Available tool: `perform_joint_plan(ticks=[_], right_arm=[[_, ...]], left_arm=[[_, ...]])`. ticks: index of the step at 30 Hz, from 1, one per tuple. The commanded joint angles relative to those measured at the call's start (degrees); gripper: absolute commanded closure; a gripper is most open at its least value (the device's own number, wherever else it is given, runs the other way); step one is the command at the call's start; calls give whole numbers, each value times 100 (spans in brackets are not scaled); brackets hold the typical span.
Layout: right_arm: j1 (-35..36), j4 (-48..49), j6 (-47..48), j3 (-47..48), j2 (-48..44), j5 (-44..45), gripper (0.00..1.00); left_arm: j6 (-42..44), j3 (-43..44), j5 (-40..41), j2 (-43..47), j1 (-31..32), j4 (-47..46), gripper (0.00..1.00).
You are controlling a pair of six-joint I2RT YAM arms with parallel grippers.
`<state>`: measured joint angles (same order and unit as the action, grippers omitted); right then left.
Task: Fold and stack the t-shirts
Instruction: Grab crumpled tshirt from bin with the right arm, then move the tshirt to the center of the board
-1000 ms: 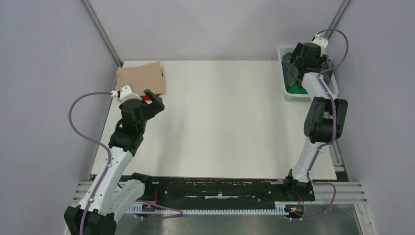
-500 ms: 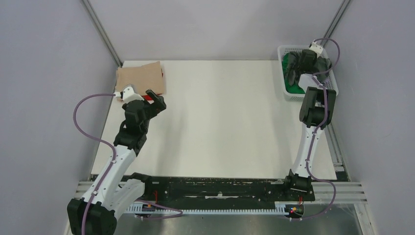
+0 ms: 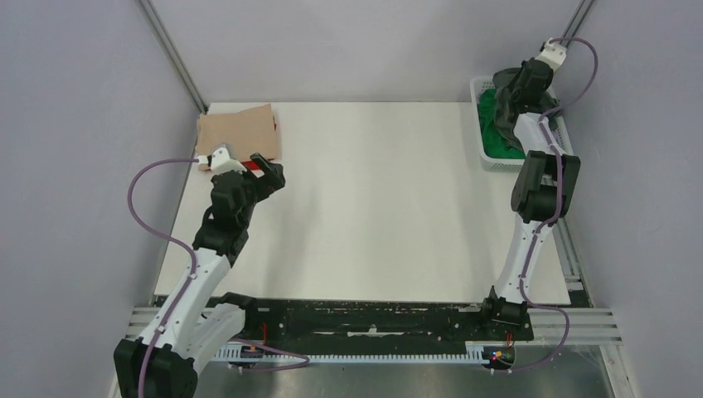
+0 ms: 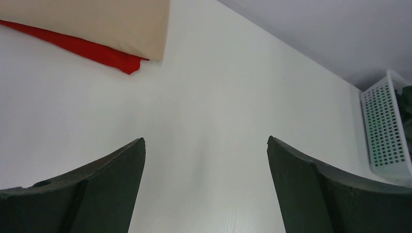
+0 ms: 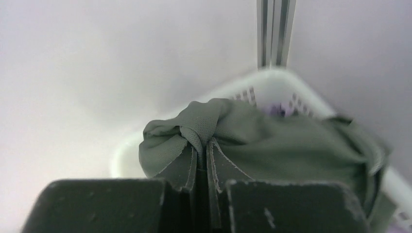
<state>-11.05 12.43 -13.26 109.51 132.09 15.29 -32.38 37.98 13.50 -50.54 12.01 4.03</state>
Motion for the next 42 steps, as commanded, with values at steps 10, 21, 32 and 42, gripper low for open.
perform_joint_plan(ticks=[10, 21, 32, 42], right_arm=[[96, 945, -51, -14, -2586, -1429, 100], [1853, 110, -593, -307, -3905, -3726, 100], [3473, 314, -1340, -1938, -4542, -2877, 100], [2907, -171, -1190, -6353, -5189, -552, 3]], left_arm=[[-133, -274, -906, 652, -6, -594, 0], [-156, -23, -1625, 581, -6, 23, 0], [-656, -23, -1833, 1067, -6, 967, 0], [-998, -205, -1694, 1009, -6, 1725, 0]])
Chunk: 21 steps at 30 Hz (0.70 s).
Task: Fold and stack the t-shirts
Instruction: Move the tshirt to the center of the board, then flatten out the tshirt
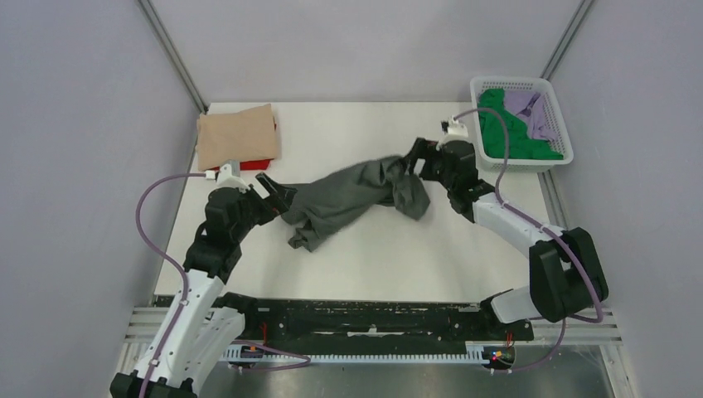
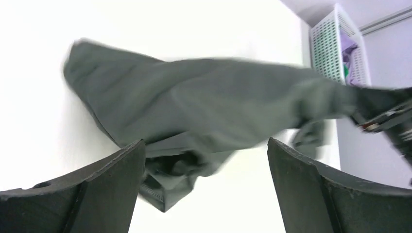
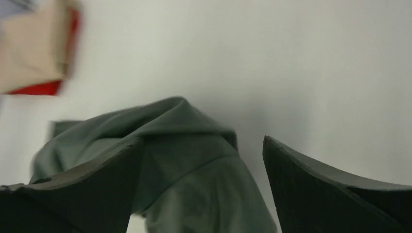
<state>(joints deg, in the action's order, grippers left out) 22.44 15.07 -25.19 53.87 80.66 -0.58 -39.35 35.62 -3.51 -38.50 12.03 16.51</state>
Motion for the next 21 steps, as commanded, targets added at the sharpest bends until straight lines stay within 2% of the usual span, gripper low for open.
perform_joint_plan(ticks=[1, 6, 11, 14, 17, 21], right_arm=[[-543, -711, 19, -835, -71, 1166, 2], [-618, -1332, 629, -1166, -685, 1842, 2], [-618, -1381, 838, -1891, -1651, 1422, 2], [-618, -976, 1013, -2266, -1930, 942, 2], [-618, -620, 1068, -2245, -1821, 560, 2], [-620, -350, 1065, -1700, -1056, 85, 2]], left_arm=[[-301, 11, -52, -309, -8, 529, 0], [-351, -200, -648, -815, 1, 691, 0], [-557, -617, -546, -1015, 245, 1150, 0], [-654, -861, -379, -1058, 343, 1165, 0], [-614, -731, -155, -1231, 340, 819, 0], [-631, -238, 313, -1967, 335, 203, 0]])
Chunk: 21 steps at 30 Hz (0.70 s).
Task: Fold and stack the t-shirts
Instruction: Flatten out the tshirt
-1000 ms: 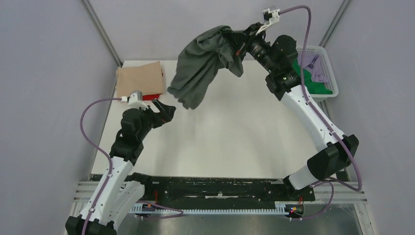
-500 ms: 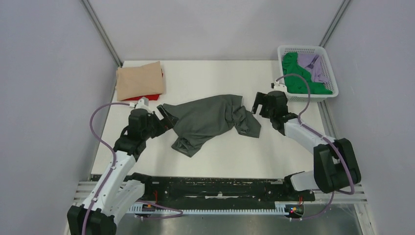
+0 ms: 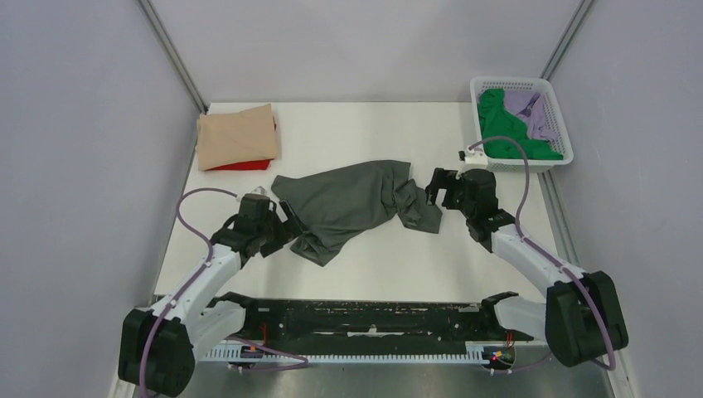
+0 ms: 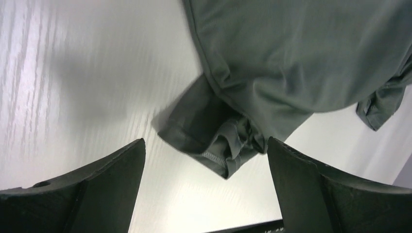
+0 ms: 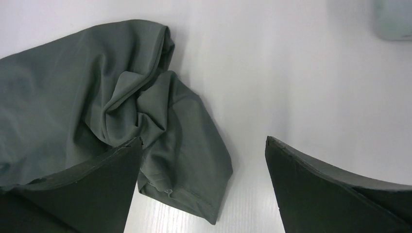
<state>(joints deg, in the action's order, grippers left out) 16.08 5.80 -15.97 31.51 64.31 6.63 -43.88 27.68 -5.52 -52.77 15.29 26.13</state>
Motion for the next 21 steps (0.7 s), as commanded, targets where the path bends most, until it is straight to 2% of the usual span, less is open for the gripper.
perform_joint_plan(ticks=[1, 9, 16, 21], right_arm=[[18, 588, 139, 743, 910, -721, 2], [32, 635, 17, 2652, 3226, -1386, 2], [116, 433, 131, 3677, 4441, -1332, 5], [161, 338, 219, 4023, 4929, -1258, 16]], left_arm=[[-196, 740, 833, -779, -6, -826, 0], [-34, 2265, 1256, -3202, -518, -850, 0], [74, 3100, 1367, -4502, -767, -855, 1], [177, 3508, 989, -5121, -799, -826, 16]])
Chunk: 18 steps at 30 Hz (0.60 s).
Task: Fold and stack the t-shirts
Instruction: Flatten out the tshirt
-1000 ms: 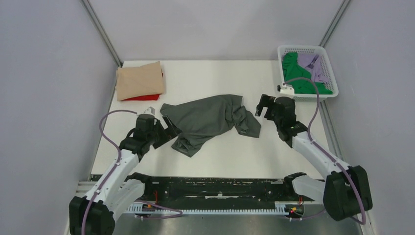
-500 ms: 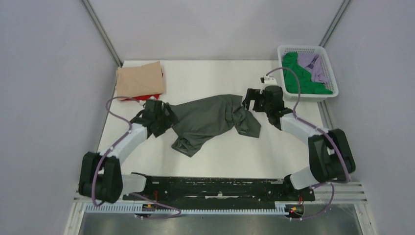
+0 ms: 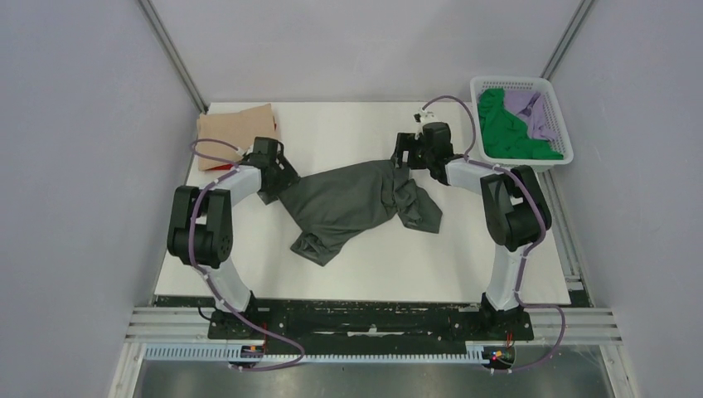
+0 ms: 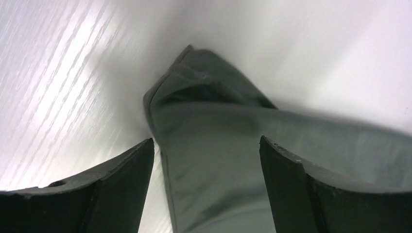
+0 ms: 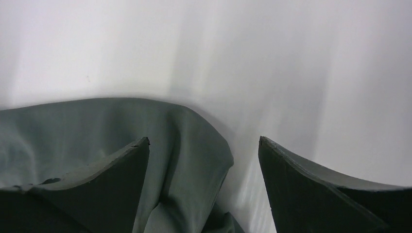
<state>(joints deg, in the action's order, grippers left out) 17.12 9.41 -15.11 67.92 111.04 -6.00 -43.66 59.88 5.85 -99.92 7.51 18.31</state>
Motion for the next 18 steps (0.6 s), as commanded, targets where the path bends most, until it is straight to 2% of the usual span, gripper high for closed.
perform_joint_plan(ticks=[1, 5, 8, 9, 10, 12, 18], right_arm=[[70, -56, 139, 442, 338, 20, 20], [128, -163, 156, 445, 441, 91, 35], [192, -109, 163, 257, 346, 219, 51], [211, -86, 175, 213, 308, 230, 62], [225, -33, 191, 128, 268, 259, 75], [230, 169, 193, -73, 74, 389, 99], [230, 471, 467, -371, -844, 538, 100]], left_arm=[[152, 328, -252, -487, -21, -82, 23], [182, 441, -482, -765, -13, -125, 44], [241, 431, -523, -814, 12, -184, 66], [265, 420, -519, -806, 22, -223, 85], [289, 432, -514, -789, 27, -237, 98], [443, 501, -547, -681, 47, -244, 98], [745, 362, 173, 626, 287, -293, 98]])
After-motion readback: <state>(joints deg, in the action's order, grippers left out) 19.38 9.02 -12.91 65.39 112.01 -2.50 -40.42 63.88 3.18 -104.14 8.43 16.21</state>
